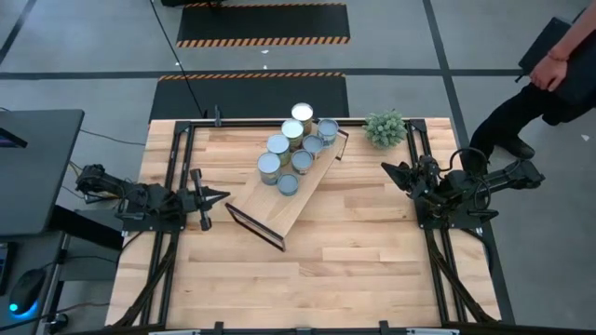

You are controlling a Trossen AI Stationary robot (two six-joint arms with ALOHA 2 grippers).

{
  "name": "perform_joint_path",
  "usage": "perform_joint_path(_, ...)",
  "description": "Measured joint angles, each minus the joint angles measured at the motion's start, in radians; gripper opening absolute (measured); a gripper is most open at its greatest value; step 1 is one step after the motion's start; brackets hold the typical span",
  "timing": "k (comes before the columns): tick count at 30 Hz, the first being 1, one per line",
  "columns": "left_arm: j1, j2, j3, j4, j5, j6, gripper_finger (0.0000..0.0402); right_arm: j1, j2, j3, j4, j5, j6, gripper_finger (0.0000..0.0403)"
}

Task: Pick and place cans onto a shelf
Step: Return to Home Position

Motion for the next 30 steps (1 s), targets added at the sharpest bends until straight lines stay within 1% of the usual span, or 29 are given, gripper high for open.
perform_joint_path(21,0.0,0.0,0.0,0.004,0.001,0.0,0.0005,0.0,0.0,0.0,0.0,0.0,-0.002,0.0032)
perform_joint_path(23,0.0,0.0,0.0,0.004,0.001,0.0,0.0005,-0.002,0.0,0.0,-0.002,0.013,-0.059,0.0032)
perform_joint_path(25,0.0,0.0,0.0,0.004,0.001,0.0,0.0005,-0.003,0.0,0.0,-0.02,0.023,-0.168,0.0032)
perform_joint_path(28,0.0,0.0,0.0,0.004,0.001,0.0,0.0005,-0.003,0.001,0.0,-0.078,0.005,-0.317,0.0032)
perform_joint_path(30,0.0,0.0,0.0,0.004,0.002,0.0,0.0005,-0.003,0.003,0.0,-0.117,-0.007,-0.365,0.0032)
